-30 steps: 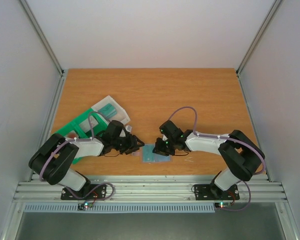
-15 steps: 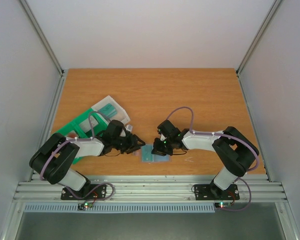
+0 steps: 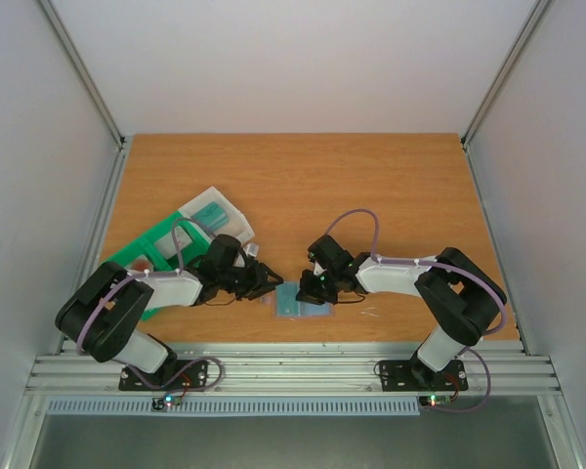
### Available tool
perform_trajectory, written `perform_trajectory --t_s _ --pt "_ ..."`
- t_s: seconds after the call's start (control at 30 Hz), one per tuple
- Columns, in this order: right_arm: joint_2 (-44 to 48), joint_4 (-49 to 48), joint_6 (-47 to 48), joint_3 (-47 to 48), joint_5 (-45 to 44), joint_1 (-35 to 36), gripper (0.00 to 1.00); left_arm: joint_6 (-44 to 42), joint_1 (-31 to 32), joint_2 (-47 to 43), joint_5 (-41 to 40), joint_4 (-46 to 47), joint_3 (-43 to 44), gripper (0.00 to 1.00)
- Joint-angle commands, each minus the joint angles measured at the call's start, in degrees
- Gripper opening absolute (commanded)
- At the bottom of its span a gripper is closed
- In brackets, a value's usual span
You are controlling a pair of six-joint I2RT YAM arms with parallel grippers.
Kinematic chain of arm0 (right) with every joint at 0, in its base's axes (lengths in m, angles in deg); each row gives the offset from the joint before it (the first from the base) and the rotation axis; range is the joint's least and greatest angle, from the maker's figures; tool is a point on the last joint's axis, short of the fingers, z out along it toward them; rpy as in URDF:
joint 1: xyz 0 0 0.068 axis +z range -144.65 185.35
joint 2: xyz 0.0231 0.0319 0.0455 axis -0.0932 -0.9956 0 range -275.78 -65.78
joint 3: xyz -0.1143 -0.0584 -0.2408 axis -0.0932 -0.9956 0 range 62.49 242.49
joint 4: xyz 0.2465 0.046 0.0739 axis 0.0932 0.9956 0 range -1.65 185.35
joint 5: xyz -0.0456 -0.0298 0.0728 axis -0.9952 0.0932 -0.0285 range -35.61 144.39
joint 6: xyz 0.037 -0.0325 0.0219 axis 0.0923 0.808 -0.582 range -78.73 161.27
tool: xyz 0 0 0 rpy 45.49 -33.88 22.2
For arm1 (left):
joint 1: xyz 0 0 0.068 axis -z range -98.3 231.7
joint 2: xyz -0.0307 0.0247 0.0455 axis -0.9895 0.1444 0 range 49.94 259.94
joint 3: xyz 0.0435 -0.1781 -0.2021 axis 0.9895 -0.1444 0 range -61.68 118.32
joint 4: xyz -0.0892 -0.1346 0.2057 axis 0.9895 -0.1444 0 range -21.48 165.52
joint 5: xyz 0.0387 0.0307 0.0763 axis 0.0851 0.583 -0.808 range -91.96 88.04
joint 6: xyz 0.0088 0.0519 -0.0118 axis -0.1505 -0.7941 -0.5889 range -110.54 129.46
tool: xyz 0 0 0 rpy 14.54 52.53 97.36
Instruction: Take the credit cards out of the card holder
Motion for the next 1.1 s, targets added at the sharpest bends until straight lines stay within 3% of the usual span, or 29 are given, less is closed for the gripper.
perform_trajectory --t_s 0.0,0.3,0.53,0.87,1.07 --pt "-3.23 2.84 0.05 -2.69 -3.55 0.37 0.01 -0.77 0.33 -0.32 0.56 3.01 -0.35 0.37" --pt "-3.78 1.48 -0.54 -3.23 -2.85 0.41 0.01 -1.79 2.66 0.91 -0.99 0.42 1.83 0.36" --pt "-3.54 1.15 -0.66 -3.42 -2.32 0.41 0.01 -2.31 3.44 0.83 -2.87 -0.51 2.39 0.41" --pt "-3.99 0.20 -1.26 -3.54 -1.83 0.38 0.01 -8.49 3.41 -3.59 -9.71 -13.59 4.83 0.43" --pt "-4.20 -0.13 -1.50 -3.42 -1.68 0.41 0.01 -7.94 3.43 -3.05 -8.06 -10.83 4.04 0.42"
